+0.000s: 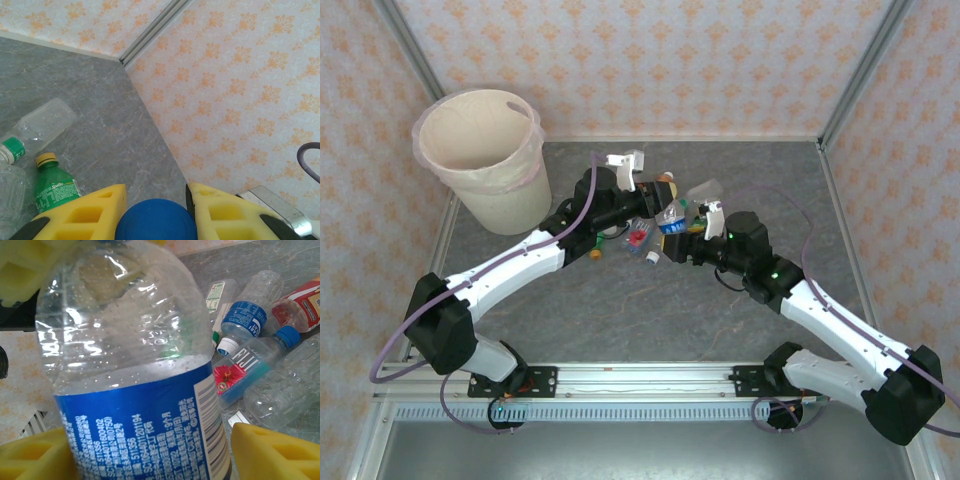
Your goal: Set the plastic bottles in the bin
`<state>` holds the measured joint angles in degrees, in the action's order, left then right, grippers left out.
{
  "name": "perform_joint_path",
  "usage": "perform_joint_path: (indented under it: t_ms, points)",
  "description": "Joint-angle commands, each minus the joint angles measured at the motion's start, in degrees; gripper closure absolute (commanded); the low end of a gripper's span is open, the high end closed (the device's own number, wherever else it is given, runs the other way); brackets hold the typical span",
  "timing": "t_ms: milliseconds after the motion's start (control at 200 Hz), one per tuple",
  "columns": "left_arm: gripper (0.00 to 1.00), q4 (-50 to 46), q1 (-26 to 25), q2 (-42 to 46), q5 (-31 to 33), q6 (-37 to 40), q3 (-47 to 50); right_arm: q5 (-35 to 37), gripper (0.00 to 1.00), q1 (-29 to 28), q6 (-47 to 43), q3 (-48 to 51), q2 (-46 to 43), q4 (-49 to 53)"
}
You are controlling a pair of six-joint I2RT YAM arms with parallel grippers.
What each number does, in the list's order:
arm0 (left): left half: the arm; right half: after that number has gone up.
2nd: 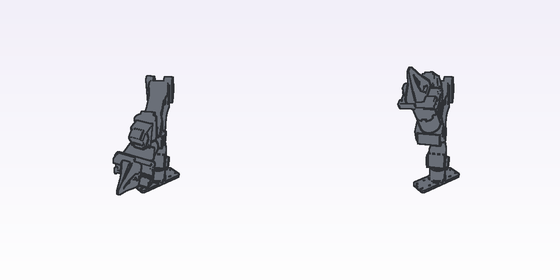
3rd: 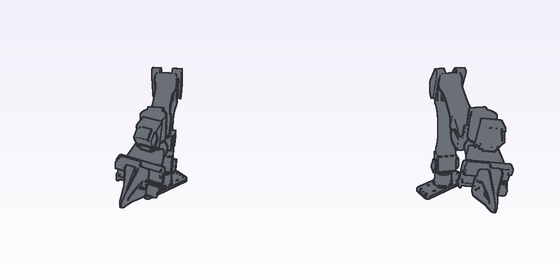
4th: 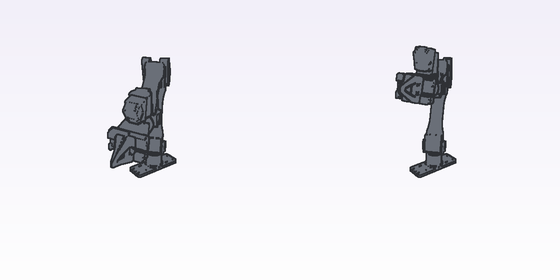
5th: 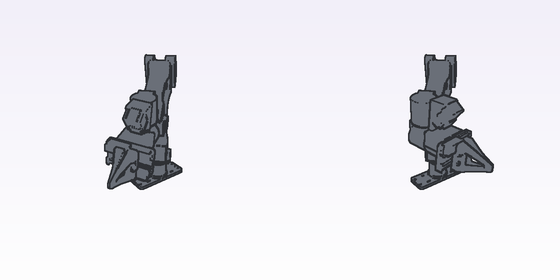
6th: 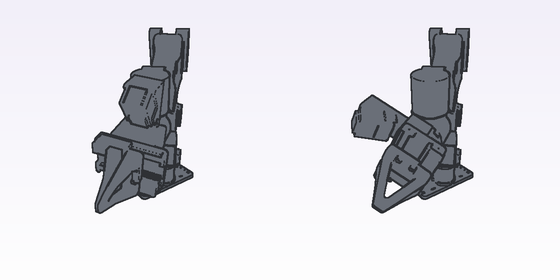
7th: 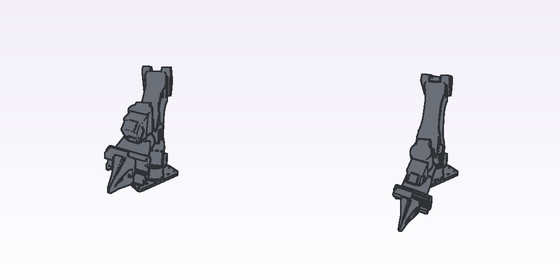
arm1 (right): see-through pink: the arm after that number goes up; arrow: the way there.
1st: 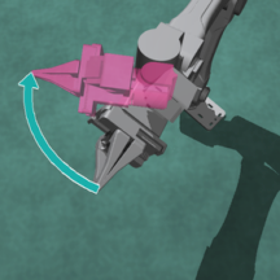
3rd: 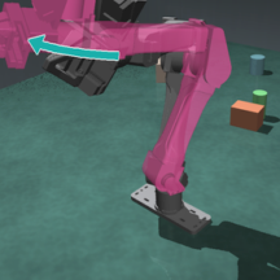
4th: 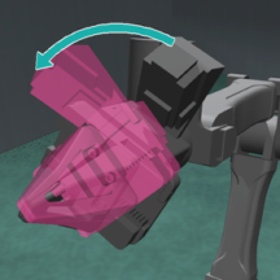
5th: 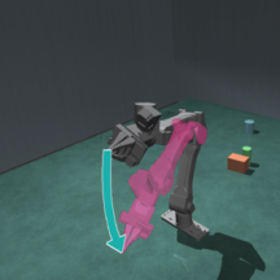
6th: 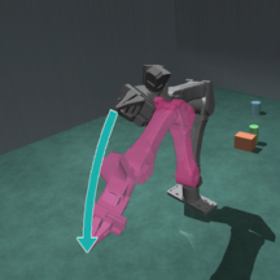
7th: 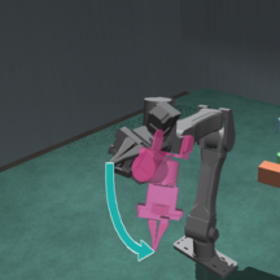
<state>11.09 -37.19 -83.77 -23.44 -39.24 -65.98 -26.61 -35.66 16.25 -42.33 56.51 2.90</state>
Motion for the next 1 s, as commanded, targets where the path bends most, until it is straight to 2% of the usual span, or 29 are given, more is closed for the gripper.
perform_joint_path:
  t_ms: [0, 140, 455, 681, 861, 991]
  points:
    - [0.83, -1.4, -0.3, 0.3, 1.7, 2.0, -2.3, 2.3, 0.23, -0.2, 0.4, 0.5, -0.8, -2.3]
    - [0.83, -1.8, -0.2, 0.4, 2.8, 2.5, -2.5, 3.2, 0.14, -0.2, 0.8, 0.7, -1.4, -2.1]
    - [0.83, -4.9, 1.6, -0.2, 4.8, 4.2, -4.9, 9.0, 0.00, -0.2, 1.6, 2.1, -5.7, -0.3]
    - [0.83, -12.3, 7.7, 2.0, 7.7, 5.3, -9.2, 13.3, 0.00, -0.2, 3.3, 3.6, -9.4, -1.6]
    - [0.82, -17.8, 13.1, 5.4, 11.9, 8.9, -12.0, 17.6, 0.00, -0.2, 4.4, 3.2, -10.8, -1.7]
    - [0.82, -24.3, 16.8, 6.1, 15.9, 11.9, -16.1, 18.3, 0.00, -0.2, 4.8, 3.4, -11.6, -3.3]
